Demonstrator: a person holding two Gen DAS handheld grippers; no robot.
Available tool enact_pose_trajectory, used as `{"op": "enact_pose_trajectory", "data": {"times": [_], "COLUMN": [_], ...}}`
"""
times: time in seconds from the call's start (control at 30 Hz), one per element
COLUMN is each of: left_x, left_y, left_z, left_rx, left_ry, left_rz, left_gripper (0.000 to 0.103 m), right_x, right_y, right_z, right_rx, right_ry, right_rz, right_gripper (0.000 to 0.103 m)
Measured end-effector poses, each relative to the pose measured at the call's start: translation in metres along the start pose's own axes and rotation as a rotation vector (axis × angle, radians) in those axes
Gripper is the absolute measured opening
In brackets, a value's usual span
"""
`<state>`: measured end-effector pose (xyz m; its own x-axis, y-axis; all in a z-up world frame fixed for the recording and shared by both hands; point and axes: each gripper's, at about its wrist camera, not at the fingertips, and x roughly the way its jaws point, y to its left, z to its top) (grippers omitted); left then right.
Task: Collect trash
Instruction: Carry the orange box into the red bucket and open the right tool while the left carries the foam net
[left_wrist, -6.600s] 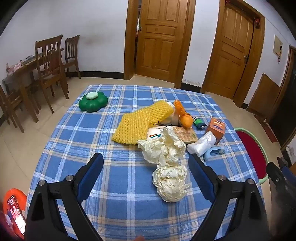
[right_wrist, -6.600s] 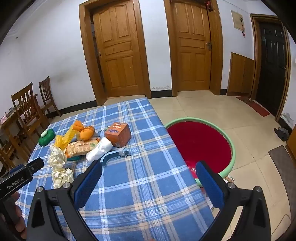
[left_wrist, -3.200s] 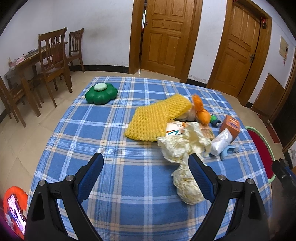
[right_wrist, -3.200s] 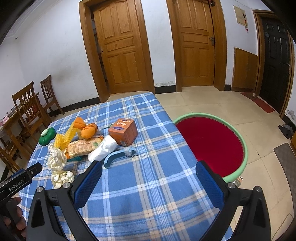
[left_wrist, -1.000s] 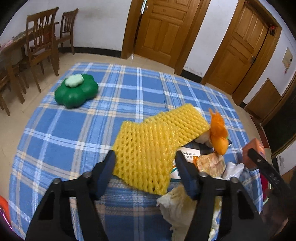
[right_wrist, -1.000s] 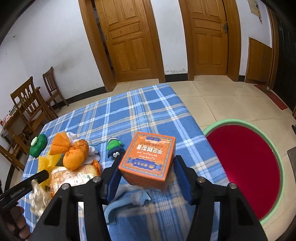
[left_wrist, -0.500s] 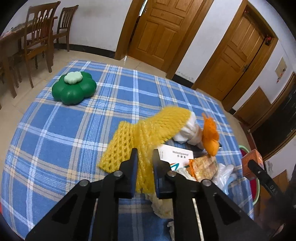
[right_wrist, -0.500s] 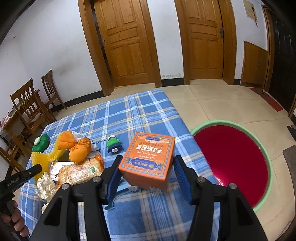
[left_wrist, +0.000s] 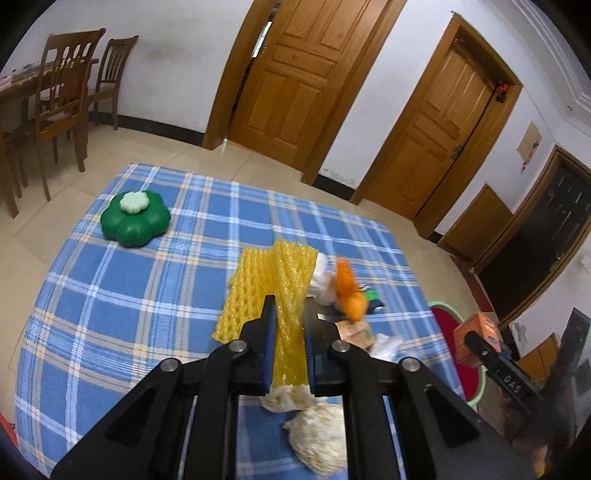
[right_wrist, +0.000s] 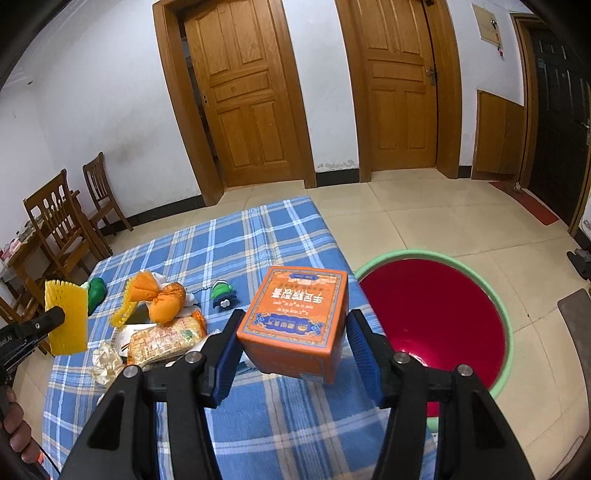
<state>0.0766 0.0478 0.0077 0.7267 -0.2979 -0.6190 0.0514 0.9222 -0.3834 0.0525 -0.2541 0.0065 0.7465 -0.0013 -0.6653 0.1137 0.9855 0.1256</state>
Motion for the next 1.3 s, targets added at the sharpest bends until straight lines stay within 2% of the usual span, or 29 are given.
{"op": "enact_pose_trajectory", "data": {"times": [0.3, 0.33, 0.5, 0.77, 1.03, 1.3], "left_x": [-0.011, -0.011, -0.007, 0.005, 0.021, 0.054], "left_y": [-0.036, -0.040, -0.059, -0.088, -0.123, -0.164], "left_z": [0.000, 0.000, -0.003, -0.008, -0.013, -0.022], "left_rx": [0.039, 0.044, 0.062, 0.097, 0.164, 0.229], "left_ry": [0.005, 0.007, 0.035, 0.074, 0.106, 0.180], "left_rz": [-0.066, -0.072, -0.115, -0.144, -0.172, -0.206], "left_gripper": [0.012, 0.012, 0.012, 0.012, 0.012, 0.012], "right_x": [-0.021, -0.023, -0.028, -0.028, -0.024, -0.001], "right_y": [-0.019, -0.022, -0.038, -0.061, -0.101, -0.140], "right_z": [0.000, -0.001, -0.005, -0.010, -0.012, -0.025], "right_rx": [0.021, 0.023, 0.049, 0.101, 0.161, 0.230], "right_ry": [-0.027, -0.030, -0.037, -0.040, -0.051, -0.004], "right_rz": [-0.011, -0.013, -0.010, 0.003, -0.041, -0.075], "right_gripper": [0.053, 0.050, 0.048, 0.048, 0.048, 0.048]}}
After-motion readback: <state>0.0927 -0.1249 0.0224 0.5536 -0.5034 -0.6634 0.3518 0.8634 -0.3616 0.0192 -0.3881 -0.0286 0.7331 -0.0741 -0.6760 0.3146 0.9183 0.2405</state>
